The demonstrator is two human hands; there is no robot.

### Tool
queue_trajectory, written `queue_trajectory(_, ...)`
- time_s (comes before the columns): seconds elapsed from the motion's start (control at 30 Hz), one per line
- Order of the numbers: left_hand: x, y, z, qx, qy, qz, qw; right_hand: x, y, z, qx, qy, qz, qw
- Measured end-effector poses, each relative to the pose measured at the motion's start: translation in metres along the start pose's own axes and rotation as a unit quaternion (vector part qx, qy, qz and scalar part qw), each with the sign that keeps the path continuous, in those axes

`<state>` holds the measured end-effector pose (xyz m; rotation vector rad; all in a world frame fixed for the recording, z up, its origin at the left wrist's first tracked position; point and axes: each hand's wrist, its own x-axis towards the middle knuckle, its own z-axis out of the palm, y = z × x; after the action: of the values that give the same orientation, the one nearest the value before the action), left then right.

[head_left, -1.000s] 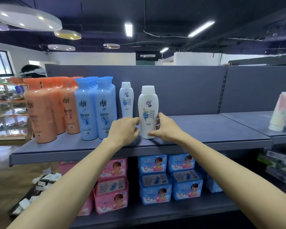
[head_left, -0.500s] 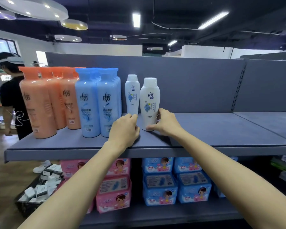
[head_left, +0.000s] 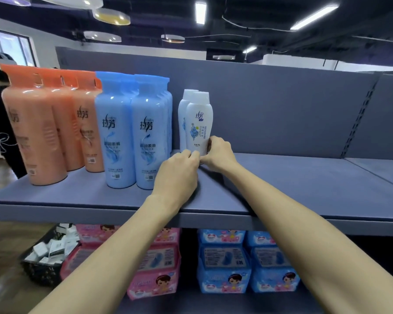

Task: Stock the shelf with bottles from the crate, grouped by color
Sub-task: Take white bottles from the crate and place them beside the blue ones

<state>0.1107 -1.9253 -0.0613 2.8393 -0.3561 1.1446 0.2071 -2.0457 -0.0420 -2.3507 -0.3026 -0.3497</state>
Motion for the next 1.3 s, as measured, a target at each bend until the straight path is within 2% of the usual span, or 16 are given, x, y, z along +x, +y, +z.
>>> queue_trajectory(0.4, 0.0, -0.002, 0.004, -0.008, 0.031, -0.001, 0.999, 0.024, -0.003, 0.02, 0.008, 0.011, 0.003, 1.0)
queue_trajectory(1.03, 0.0, -0.005, 0.01, 0.001, 0.071, 0.013, 0.997, 0.017, -0.005, 0.025, 0.021, 0.008, -0.002, 1.0)
queue_trajectory(1.17, 0.002, -0.004, 0.008, 0.0, 0.063, 0.016, 0.998, 0.007, -0.01, 0.02, 0.004, 0.011, 0.0, 1.0)
queue_trajectory(1.3, 0.0, -0.003, 0.006, -0.004, 0.056, 0.02, 0.998, -0.016, -0.012, 0.002, -0.062, 0.022, -0.003, 0.998)
